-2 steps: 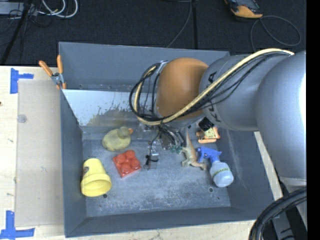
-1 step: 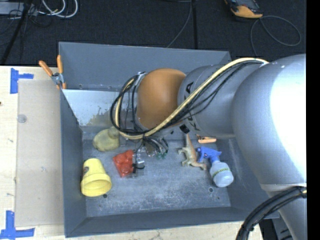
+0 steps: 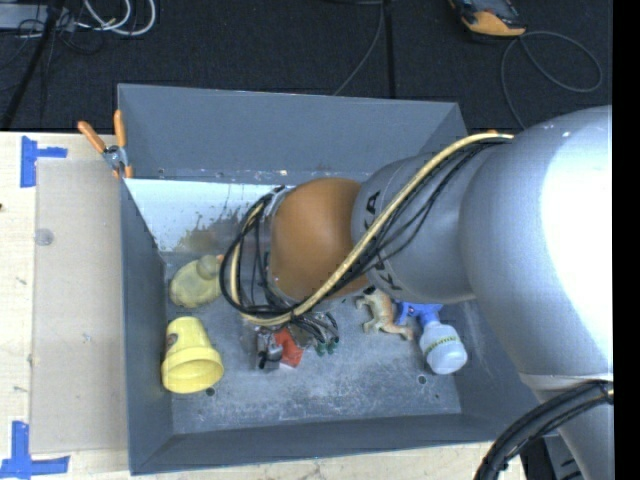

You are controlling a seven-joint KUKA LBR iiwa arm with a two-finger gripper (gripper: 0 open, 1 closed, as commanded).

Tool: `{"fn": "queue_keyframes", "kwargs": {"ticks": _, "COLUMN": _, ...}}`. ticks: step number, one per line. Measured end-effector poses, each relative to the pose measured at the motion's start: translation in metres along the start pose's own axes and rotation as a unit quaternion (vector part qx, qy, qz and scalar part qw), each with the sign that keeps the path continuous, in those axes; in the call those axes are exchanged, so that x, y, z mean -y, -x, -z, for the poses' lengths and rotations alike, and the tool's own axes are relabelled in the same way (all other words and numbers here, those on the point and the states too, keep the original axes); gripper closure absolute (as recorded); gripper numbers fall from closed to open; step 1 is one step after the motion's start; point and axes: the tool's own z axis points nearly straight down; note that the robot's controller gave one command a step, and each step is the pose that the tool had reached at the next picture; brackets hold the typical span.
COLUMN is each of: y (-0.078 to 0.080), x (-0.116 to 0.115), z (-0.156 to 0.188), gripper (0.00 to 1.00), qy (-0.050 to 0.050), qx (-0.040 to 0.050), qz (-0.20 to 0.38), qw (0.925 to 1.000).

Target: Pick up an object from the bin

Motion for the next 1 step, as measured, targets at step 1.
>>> {"fn": "queue_keyframes", "kwargs": {"ticks": 1, "y": 0.0000, "x": 0.0007, "z": 0.0000, "gripper": 0.00, "qy": 0.000, "qx": 0.0000, "qz": -0.001, "qw": 1.0000}}
